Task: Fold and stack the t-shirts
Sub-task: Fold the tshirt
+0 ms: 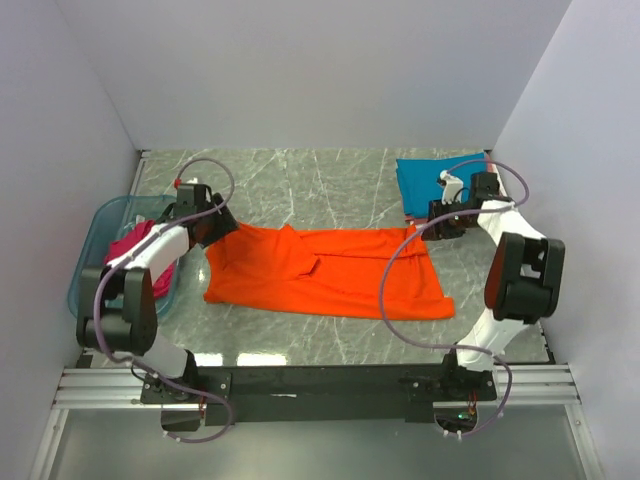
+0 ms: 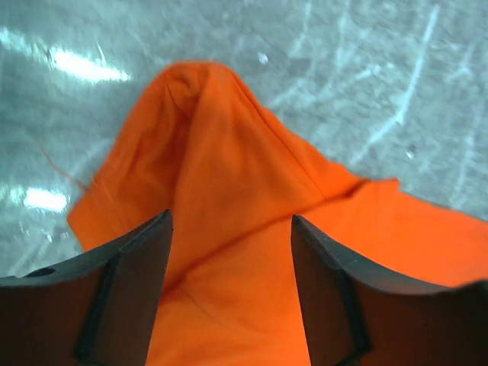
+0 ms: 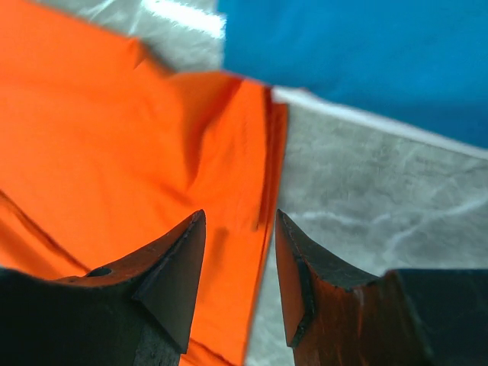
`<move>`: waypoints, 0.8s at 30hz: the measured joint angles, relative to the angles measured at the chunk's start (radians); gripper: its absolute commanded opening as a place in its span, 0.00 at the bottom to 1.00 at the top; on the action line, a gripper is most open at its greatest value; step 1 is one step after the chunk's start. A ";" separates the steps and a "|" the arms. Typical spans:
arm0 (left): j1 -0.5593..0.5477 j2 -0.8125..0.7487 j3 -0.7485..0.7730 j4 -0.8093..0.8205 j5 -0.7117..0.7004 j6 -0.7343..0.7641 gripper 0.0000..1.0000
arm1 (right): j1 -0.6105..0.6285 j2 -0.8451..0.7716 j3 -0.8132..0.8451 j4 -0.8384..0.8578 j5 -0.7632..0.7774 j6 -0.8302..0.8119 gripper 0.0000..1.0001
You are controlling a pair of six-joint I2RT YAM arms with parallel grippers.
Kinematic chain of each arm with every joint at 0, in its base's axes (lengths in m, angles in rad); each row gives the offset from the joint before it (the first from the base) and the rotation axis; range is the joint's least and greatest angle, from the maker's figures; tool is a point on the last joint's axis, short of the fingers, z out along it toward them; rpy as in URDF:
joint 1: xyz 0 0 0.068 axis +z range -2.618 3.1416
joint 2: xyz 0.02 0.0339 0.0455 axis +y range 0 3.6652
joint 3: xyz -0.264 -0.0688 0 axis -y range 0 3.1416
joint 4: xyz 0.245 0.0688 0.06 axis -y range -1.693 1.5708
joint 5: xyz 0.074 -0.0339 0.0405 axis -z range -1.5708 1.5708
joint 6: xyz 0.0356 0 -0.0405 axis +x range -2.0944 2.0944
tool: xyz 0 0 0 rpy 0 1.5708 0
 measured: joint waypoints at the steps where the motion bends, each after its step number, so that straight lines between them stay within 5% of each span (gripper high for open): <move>1: 0.002 0.025 0.019 -0.005 -0.004 0.011 0.66 | 0.003 0.029 0.013 0.009 0.007 0.036 0.49; 15: 0.010 0.210 0.158 -0.056 -0.051 0.075 0.65 | 0.048 0.214 0.104 0.010 0.069 0.207 0.47; 24: 0.010 0.252 0.176 -0.083 -0.068 0.084 0.60 | 0.053 0.227 0.093 0.002 0.064 0.200 0.04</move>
